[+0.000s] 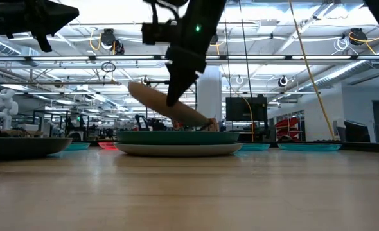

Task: Stack plastic plates
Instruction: Stack the pink plate on top of the dark green plate

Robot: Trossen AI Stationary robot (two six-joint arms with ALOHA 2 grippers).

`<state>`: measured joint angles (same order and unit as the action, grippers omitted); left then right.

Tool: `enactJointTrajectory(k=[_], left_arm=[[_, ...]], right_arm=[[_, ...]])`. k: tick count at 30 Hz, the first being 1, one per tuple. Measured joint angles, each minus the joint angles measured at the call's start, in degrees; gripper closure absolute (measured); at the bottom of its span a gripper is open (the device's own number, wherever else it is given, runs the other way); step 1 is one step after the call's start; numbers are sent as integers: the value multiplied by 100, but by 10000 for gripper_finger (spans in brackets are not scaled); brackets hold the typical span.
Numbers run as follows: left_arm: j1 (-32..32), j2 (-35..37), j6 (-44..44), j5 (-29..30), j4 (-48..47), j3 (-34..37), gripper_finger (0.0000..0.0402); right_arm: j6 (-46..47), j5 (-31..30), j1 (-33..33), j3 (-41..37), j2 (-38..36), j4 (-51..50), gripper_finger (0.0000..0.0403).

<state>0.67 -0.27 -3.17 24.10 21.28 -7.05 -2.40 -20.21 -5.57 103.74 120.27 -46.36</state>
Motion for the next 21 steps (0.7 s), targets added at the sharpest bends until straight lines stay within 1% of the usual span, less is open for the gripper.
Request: enactJointTrajectory(k=[5,14,21], left_arm=[[0,0,9,0,2,0,371],[0,0,14,0,-3,0,371],[2,0,4,0,-1,0,371]], right_arm=[[-2,88,117,-2,148,-126,400],[16,94,197,-4,183,-224,391],[75,103,197,-4,183,-378,361]])
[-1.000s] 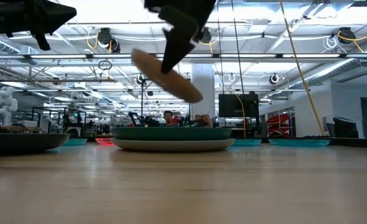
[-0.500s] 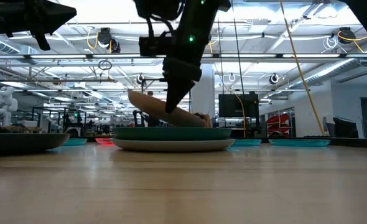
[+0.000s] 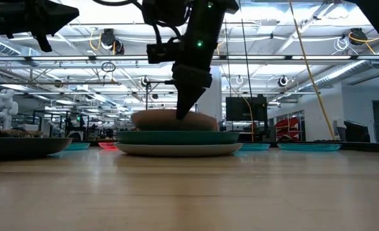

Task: Stack plastic plates
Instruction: Stack the pink plate on top of the dark green plate, then stack the black plate on top of the pink plate

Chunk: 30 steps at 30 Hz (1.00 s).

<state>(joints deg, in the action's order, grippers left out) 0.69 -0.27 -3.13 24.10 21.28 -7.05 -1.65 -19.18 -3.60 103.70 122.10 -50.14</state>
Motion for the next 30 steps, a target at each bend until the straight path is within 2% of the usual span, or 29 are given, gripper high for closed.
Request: enactJointTrajectory(k=[19,26,30], left_arm=[[-1,0,-204,1,0,0,371],[0,-3,-523,0,-64,0,371],[-2,-7,-815,-4,-333,0,371]], right_arm=[[253,140,-45,0,-11,-337,217],[243,135,-260,-8,-330,-612,209],[191,116,-398,-375,-734,-372,215]])
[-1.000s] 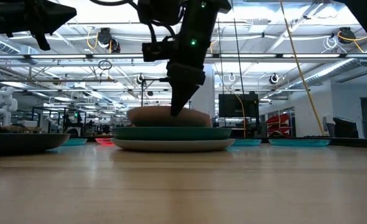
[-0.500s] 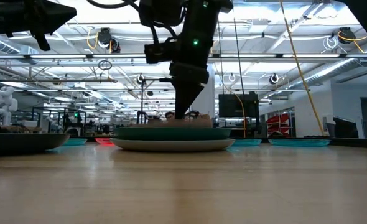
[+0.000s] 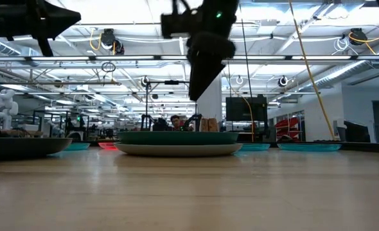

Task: Stack plastic plates
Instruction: Stack the black plate on top of the pink plate

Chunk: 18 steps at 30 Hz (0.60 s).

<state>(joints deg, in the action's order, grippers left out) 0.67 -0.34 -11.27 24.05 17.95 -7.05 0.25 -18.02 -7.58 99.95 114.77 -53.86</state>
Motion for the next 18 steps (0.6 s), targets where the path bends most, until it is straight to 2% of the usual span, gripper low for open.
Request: enactJointTrajectory(k=[10,14,18], left_arm=[[0,-13,-996,-4,-856,0,371],[-11,-211,-1414,-139,-932,0,371],[-162,-727,-1921,-200,-910,0,371]], right_arm=[[-255,-22,-37,-2731,-1945,2516,222],[-442,-15,-39,-3459,-2848,3162,222],[-668,6,-41,-4029,-3708,3791,222]])
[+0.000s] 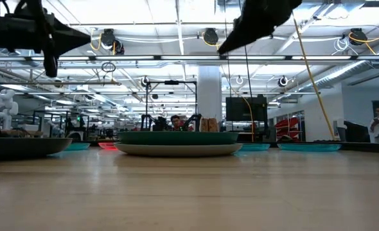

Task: Stack plastic plates
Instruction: Stack the black plate on top of the pink plate

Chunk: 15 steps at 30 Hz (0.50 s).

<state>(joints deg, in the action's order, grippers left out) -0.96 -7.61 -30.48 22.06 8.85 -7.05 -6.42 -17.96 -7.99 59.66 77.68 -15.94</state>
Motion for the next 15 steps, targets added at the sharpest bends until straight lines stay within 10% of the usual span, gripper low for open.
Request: enactJointTrajectory(k=[15], left_arm=[[-957,-1946,-2181,2,506,-2,371]], right_arm=[[-344,6,2,-1010,-1360,717,222]])
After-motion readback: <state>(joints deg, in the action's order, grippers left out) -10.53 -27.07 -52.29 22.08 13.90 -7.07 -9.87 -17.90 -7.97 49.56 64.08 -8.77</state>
